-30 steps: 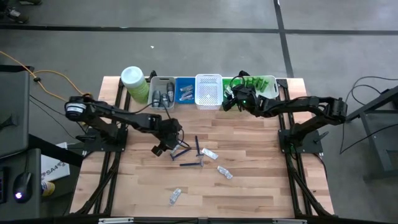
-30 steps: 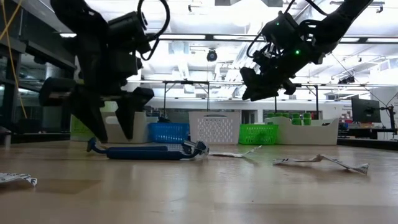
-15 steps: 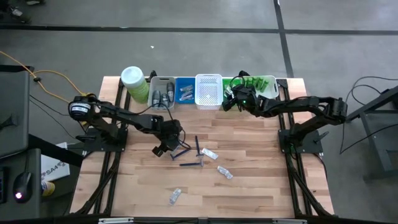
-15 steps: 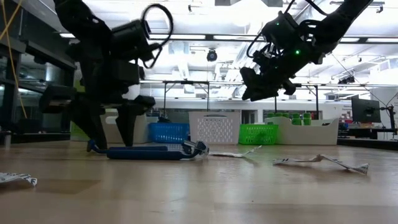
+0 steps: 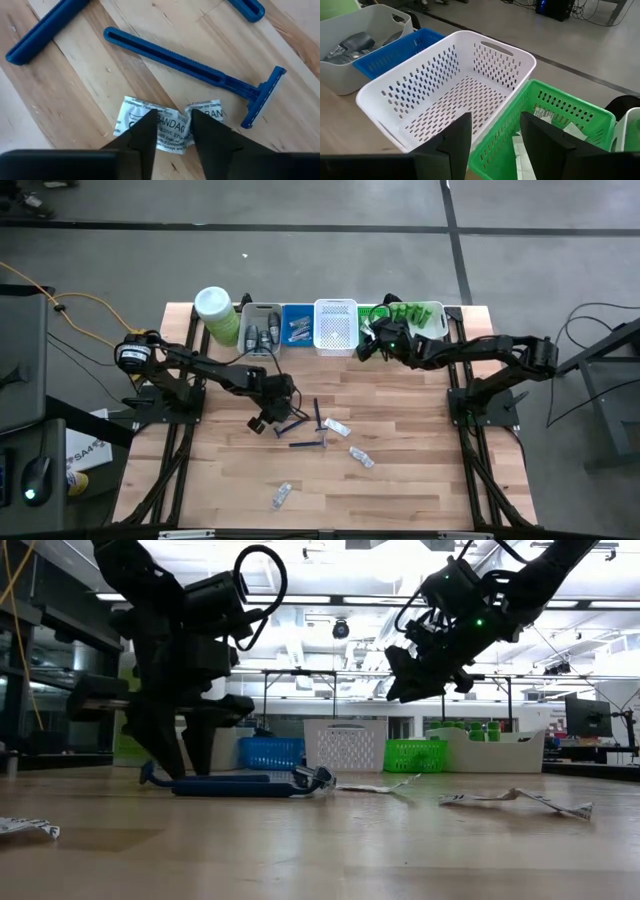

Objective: Pick & Place Travel size toiletries
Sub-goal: Put the white bandage pack into the green bin

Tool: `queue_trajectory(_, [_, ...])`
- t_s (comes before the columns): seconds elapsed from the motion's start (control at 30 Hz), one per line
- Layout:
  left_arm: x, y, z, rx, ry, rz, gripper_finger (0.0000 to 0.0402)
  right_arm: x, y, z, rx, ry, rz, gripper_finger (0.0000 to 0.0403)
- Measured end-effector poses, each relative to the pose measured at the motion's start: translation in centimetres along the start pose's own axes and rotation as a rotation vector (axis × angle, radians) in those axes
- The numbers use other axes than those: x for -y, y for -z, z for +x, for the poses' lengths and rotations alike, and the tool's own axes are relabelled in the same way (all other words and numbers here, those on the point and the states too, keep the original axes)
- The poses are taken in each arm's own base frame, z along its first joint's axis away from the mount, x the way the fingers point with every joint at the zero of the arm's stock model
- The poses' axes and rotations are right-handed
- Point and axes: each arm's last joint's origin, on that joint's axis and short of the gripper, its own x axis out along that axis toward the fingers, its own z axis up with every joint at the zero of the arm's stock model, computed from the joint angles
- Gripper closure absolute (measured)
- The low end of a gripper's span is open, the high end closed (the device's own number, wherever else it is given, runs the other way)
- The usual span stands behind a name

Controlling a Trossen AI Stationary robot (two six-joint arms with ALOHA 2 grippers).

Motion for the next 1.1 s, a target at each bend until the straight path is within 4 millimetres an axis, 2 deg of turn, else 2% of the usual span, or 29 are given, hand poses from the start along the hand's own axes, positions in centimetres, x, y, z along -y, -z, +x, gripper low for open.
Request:
queue_trajectory(0.3, [0.0,0.1,0.0,-0.016,-0.023,0.002,0.0390,-0.4,0.1,-0.1,-0.005,-0.025,-0.012,0.0240])
queue_trajectory(0.43, [-0.2,-0.1,-0.2,-0.021,-0.025,0.001,0.0389,-0.5,0.2,-0.2,-0.023,-0.086,-0.017,0.0240])
queue_trajectory(0.57, [-0.9,-1.2,-0.7,-0.022,-0.076,0.007,0.0396,-1.1,0.3,-0.3,-0.064,-0.246,-0.063,0.0240])
queue_trajectory(0.77, [-2.5,-3.0,-1.8,-0.055,-0.233,0.068,0.0398,-3.1,1.2,-0.4,-0.069,-0.475,-0.192,0.0240])
queue_trajectory(1.1, [-4.4,-5.7,-3.3,0.045,-0.465,0.193,0.0400,-6.5,3.6,-0.6,-0.003,-0.608,-0.477,0.0240])
